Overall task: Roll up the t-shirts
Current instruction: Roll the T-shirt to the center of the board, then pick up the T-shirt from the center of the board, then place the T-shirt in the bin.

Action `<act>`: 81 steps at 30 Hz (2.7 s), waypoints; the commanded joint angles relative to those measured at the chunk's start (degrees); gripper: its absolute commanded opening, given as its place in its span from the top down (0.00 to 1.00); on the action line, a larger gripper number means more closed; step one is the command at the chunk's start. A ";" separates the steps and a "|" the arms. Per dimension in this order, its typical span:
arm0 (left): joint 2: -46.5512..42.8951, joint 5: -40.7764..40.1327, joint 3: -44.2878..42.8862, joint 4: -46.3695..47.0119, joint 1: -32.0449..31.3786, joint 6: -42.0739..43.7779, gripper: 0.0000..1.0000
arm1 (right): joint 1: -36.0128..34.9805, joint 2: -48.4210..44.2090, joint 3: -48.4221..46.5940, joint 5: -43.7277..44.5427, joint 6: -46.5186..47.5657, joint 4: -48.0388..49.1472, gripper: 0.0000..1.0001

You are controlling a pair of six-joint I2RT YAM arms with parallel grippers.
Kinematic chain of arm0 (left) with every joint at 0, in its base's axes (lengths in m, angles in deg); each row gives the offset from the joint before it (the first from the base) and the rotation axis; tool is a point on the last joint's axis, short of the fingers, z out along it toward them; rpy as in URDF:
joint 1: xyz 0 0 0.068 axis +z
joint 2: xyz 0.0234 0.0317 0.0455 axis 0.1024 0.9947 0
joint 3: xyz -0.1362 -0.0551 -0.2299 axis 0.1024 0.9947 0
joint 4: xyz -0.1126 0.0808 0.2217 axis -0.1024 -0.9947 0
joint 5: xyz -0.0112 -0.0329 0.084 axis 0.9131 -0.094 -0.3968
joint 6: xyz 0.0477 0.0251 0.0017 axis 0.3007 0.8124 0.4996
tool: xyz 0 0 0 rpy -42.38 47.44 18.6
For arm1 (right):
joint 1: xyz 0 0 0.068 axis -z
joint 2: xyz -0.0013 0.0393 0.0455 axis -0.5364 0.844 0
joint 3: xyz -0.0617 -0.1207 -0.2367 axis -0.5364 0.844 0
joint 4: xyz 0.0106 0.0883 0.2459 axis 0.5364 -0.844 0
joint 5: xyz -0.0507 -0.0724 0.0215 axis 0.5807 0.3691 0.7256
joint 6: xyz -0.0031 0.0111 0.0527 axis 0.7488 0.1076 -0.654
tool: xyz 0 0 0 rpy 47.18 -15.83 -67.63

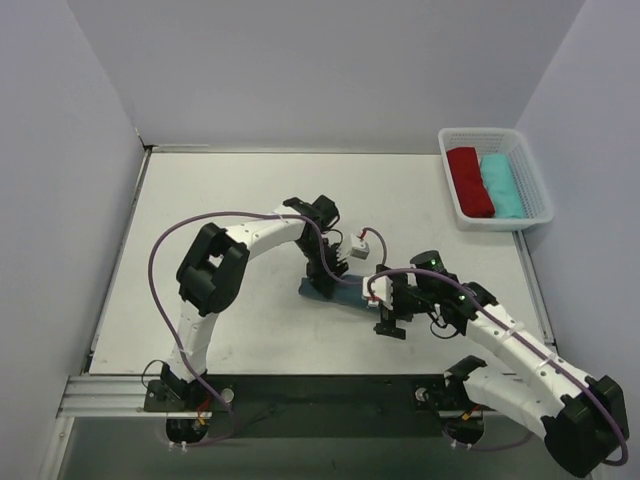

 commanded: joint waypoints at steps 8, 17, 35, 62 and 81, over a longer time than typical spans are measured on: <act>3.58 3.07 -1.12 -6.10 0.37 -0.51 0.51 | -10.25 10.58 5.29 8.45 4.67 21.73 0.02; 5.60 4.13 -2.70 -7.69 0.89 0.02 0.51 | -12.02 14.20 6.43 13.29 6.43 28.77 0.02; 8.24 6.85 -6.49 -11.82 1.24 0.55 0.52 | -12.72 21.74 9.07 19.62 12.41 35.35 0.00; -8.81 7.82 -18.96 -2.50 27.75 -19.23 0.41 | 3.70 27.03 -24.05 9.25 -6.23 -2.87 1.00; -17.07 12.56 -0.97 -0.31 35.96 -15.54 0.41 | 29.64 30.80 -32.86 37.34 -12.02 26.97 1.00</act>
